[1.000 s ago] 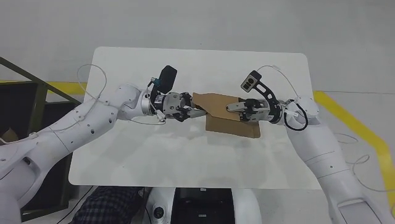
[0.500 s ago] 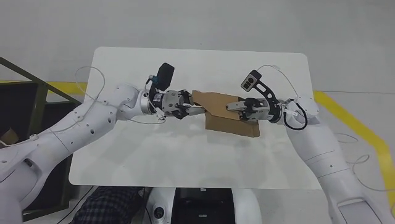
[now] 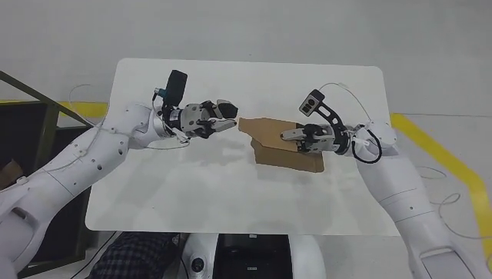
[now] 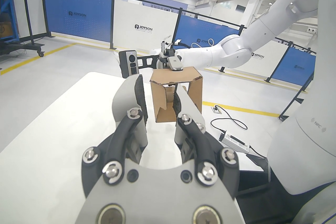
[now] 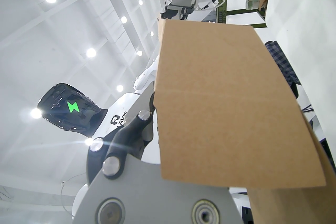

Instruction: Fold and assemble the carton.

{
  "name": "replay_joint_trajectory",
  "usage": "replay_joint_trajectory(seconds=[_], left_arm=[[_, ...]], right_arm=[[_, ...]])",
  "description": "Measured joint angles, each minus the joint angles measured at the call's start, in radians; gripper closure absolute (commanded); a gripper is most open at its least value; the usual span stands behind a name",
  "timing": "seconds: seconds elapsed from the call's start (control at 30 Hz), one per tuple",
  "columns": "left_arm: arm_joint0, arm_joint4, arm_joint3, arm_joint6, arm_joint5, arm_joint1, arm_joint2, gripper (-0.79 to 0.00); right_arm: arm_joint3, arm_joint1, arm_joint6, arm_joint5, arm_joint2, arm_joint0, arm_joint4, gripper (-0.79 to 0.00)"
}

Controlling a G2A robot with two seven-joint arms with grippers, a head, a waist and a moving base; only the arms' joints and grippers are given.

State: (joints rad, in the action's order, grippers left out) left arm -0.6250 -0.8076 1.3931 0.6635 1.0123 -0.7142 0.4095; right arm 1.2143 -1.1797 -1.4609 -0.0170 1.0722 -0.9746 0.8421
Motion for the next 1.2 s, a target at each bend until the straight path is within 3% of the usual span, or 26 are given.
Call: replay_joint_trajectory(seconds=[0.33, 0.7, 1.2], left_arm=[[0.022, 0.053, 0.032, -0.096, 0.000, -0.014, 0.019, -0.280], [0.040, 0.158, 0.021, -0.305, 0.000, -0.032, -0.005, -0.277], [0.023, 0.207, 0.047, -0.339, 0.000, -0.049, -0.019, -0.305]], right_arm=[[0.010, 0.001, 0.007, 0.010, -0.008, -0.009, -0.025, 0.000], [0.010, -0.001, -0.003, 0.009, -0.009, -0.005, -0.012, 0.000], [0.020, -0.003, -0.034, 0.013, -0.005, -0.013, 0.029, 0.000]])
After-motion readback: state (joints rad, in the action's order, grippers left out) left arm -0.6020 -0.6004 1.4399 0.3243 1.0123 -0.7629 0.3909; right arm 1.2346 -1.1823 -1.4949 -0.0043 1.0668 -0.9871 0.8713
